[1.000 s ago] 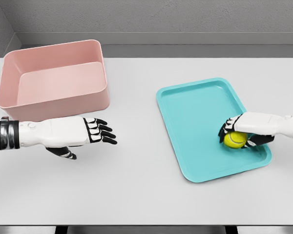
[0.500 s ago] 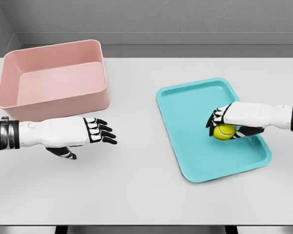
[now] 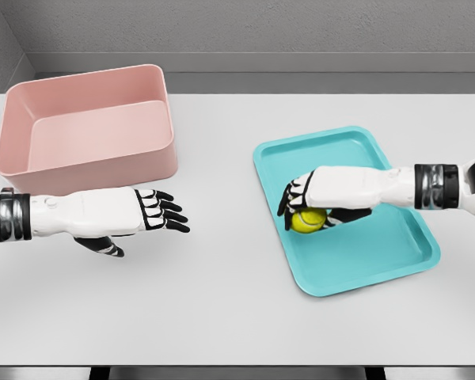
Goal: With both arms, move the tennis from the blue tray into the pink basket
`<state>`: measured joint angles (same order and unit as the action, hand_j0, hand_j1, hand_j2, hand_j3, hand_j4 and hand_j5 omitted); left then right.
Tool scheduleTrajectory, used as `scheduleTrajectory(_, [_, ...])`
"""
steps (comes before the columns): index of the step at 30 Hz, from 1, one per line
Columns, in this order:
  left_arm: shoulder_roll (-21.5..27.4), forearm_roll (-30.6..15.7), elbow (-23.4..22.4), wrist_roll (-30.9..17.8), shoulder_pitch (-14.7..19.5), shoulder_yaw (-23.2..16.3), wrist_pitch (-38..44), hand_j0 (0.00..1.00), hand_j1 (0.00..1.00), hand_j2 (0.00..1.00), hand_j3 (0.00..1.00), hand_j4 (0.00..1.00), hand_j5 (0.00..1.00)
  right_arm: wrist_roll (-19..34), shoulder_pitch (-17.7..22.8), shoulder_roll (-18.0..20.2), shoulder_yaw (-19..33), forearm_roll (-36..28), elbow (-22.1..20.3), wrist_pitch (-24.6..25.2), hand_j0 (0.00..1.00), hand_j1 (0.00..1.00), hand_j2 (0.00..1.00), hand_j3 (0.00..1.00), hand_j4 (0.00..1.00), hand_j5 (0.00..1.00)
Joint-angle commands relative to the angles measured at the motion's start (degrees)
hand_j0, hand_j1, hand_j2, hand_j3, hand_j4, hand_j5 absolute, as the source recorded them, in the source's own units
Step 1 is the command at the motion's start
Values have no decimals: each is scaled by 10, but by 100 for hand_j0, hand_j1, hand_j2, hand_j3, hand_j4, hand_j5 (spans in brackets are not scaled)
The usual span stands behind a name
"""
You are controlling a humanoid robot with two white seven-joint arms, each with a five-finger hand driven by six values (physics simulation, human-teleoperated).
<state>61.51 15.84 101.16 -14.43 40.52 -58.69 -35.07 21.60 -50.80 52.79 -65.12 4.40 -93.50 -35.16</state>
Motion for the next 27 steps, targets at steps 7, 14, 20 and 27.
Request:
scheduleTrajectory(7, [12, -4, 0, 0, 0, 1, 1, 100, 100, 100, 100, 100, 100, 18, -8, -76, -8, -6, 1, 2, 54, 54, 54, 54, 54, 54])
scheduleTrajectory(14, [12, -4, 0, 0, 0, 0, 1, 100, 100, 100, 100, 100, 100, 29, -11, -120, -28, -4, 4, 2, 54, 54, 54, 54, 54, 54])
scheduleTrajectory(20, [61, -2, 0, 0, -6, 1, 1, 100, 100, 100, 100, 100, 100, 31, -16, -146, -28, -3, 23, 25, 54, 54, 54, 54, 54, 54])
scheduleTrajectory(27, [79, -1, 0, 0, -13, 2, 1, 100, 100, 100, 100, 100, 100, 39, -32, -211, -55, -2, 88, 44, 54, 54, 54, 54, 54, 54])
